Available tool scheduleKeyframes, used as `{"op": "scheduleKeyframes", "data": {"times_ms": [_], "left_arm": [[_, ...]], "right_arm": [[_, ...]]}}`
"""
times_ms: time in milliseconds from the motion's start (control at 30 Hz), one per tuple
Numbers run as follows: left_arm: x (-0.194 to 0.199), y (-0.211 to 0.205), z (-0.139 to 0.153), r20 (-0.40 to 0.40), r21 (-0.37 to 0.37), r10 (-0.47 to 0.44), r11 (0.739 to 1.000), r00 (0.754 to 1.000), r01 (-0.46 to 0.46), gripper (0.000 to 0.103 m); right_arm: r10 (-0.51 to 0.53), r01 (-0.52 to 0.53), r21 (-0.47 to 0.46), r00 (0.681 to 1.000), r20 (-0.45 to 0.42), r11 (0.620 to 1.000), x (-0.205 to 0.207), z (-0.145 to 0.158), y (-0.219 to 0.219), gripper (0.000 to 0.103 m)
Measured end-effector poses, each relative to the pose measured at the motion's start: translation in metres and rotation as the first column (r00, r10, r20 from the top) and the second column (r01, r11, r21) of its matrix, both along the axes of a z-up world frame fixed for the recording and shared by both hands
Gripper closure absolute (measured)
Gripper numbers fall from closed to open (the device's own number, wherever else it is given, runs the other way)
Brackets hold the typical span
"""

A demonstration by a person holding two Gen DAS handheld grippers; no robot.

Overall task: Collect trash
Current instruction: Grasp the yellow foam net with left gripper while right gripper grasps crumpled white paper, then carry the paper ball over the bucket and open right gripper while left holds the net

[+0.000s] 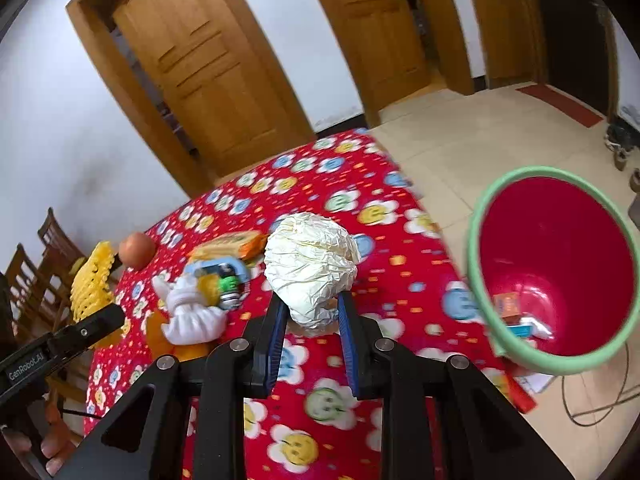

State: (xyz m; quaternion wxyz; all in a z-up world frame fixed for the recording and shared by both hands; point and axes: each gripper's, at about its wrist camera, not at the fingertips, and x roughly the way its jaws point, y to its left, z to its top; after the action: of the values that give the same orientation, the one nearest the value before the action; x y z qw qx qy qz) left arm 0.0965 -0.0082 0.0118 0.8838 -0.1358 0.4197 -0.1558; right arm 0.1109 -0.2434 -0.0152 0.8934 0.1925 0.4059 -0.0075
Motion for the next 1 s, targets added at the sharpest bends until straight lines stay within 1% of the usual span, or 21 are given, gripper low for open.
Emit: {"op": "scheduleKeyframes", "data": {"times_ms": [200,500,633,867,933,1000], "left_arm": [[-0.006,-0.016,0.003,-0.002,0.004,-0.032,0.999,0.999,0.032,0.072],[-0.007,-0.047,0.004,-0.015,0.0,-0.1,0.995,0.995,0.1,0.072],[-0.005,-0.063,0.002,-0.026,-0.003,-0.133,0.991,0.991,0.133,0.072],[-0.002,-0.089,-0.003,-0.039,0.017,-0.18,0.983,0.983,0.181,0.072],[0.0,-0.096,-0.006,-0.045,0.022,-0.194,0.981,0.98,0.195,0.072],[0.001,-0.104,-0.007,-0.05,0.026,-0.208,0.978,0.977,0.209,0.072]], "right_arm": [[-0.099,0.099,-0.022,0.995,0.004,0.995,-0.019,0.003,-0.036,0.077],[-0.243,0.24,-0.055,0.969,-0.047,0.969,-0.038,-0.012,-0.095,0.076],[-0.287,0.283,-0.063,0.956,-0.064,0.957,-0.042,-0.019,-0.115,0.075],[-0.342,0.337,-0.062,0.936,-0.086,0.939,-0.047,-0.034,-0.141,0.074],[-0.356,0.352,-0.055,0.93,-0.094,0.934,-0.05,-0.038,-0.147,0.069],[-0.374,0.372,-0.046,0.922,-0.097,0.927,-0.053,-0.04,-0.154,0.068]]}}
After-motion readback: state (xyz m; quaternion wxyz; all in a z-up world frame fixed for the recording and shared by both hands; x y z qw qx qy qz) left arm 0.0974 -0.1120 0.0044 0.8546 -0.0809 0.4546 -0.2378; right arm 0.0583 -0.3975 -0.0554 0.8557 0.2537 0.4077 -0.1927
